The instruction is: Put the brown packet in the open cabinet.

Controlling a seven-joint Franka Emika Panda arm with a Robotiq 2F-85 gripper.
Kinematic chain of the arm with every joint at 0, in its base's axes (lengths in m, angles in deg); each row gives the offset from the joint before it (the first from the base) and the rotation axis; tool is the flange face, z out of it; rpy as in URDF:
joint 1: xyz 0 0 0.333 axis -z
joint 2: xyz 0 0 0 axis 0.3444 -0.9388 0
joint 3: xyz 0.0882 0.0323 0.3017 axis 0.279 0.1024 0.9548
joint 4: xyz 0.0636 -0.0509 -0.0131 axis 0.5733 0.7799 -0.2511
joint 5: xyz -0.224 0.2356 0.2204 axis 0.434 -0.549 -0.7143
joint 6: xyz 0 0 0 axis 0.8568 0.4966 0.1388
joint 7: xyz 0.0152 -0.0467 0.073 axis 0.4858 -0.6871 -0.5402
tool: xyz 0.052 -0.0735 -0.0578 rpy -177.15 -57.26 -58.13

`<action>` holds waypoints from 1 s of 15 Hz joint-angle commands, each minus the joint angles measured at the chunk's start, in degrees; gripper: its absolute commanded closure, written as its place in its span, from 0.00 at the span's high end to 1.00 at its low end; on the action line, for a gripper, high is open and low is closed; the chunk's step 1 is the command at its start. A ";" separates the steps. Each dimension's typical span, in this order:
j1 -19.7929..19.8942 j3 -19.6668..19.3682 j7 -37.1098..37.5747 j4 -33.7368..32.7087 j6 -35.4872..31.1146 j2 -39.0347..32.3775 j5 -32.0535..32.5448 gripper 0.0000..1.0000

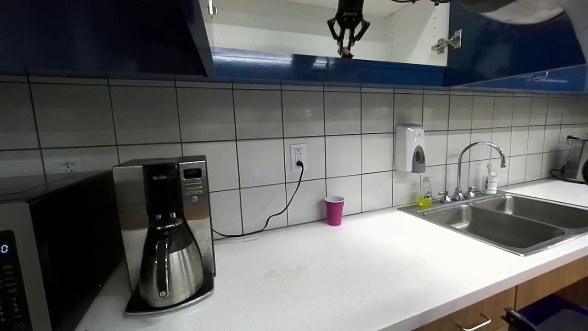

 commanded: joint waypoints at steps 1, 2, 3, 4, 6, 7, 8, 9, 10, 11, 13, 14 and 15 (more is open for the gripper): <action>-0.37 -0.33 2.47 -5.65 3.13 -3.42 0.29 0.06; -0.36 -0.41 2.79 -6.07 3.37 -3.84 0.41 0.48; -0.28 -0.44 3.28 -6.51 3.69 -4.22 0.27 0.49; -0.22 -0.56 3.92 -6.60 3.90 -4.40 0.32 0.56; -0.07 -0.72 4.73 -6.76 4.04 -4.68 0.16 0.71; 0.04 -0.77 4.81 -6.83 4.16 -4.70 0.01 0.78; 0.27 -0.85 4.74 -6.60 4.23 -4.42 -0.28 0.86; 0.42 -0.95 4.63 -6.33 4.31 -4.11 -0.42 0.95; 0.59 -1.05 4.47 -6.05 4.33 -3.72 -0.54 0.99; 0.79 -1.05 4.20 -5.89 4.29 -3.40 -0.63 1.00; 1.21 -1.03 3.67 -5.57 4.57 -2.65 -0.83 1.00; 1.33 -1.04 3.58 -5.39 4.64 -2.27 -0.83 1.00; 1.40 -1.04 3.46 -5.06 4.82 -1.78 -0.78 1.00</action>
